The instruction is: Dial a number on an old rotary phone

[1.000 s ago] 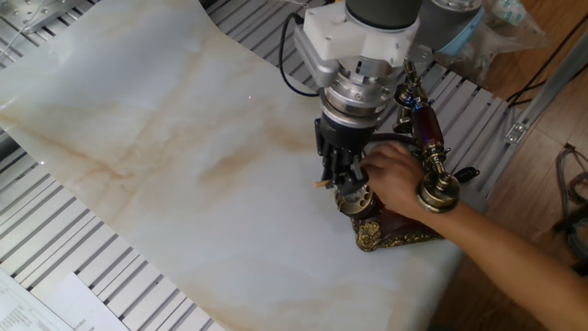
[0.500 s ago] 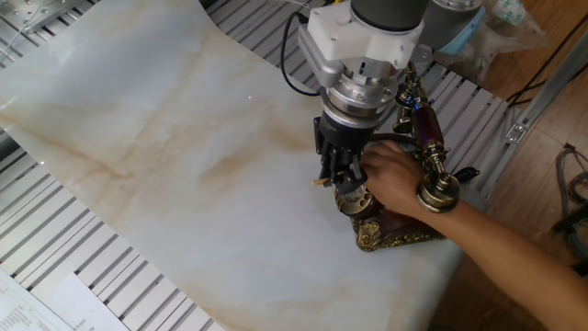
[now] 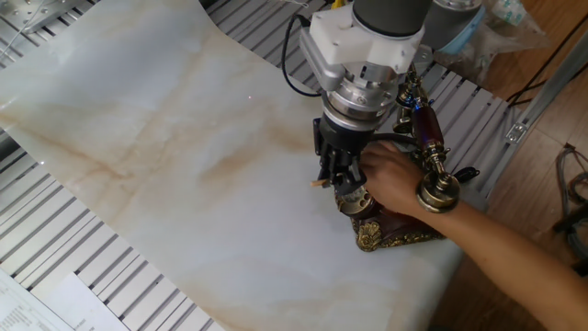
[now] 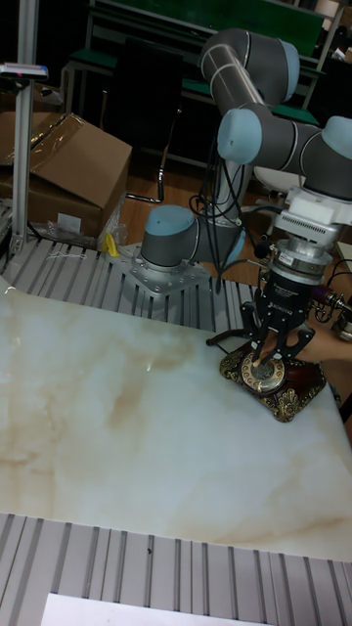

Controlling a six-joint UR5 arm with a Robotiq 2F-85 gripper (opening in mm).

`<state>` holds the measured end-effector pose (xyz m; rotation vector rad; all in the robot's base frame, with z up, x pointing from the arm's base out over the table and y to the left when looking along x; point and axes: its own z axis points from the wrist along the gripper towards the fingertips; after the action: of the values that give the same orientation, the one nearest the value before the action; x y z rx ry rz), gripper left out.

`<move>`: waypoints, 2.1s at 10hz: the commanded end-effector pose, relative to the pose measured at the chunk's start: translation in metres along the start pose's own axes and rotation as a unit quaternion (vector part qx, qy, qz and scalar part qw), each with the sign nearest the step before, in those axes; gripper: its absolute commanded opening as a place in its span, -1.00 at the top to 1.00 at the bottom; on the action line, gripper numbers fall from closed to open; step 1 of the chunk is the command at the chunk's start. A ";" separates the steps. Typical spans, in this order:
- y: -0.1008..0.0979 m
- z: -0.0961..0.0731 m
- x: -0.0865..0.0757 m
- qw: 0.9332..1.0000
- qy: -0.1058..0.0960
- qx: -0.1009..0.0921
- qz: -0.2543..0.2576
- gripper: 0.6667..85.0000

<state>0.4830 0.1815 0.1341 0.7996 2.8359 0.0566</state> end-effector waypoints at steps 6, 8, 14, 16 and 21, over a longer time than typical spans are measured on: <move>0.006 0.012 0.007 1.000 -0.004 0.006 0.001 0.99; 0.007 0.012 0.011 1.000 -0.001 0.007 0.001 0.99; 0.007 0.013 0.020 1.000 0.004 0.013 0.001 0.99; 0.006 0.014 0.023 1.000 0.005 0.016 0.000 0.99; 0.006 0.013 0.024 1.000 0.010 0.018 0.001 0.99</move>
<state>0.4695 0.1958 0.1169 0.8005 2.8534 -0.0007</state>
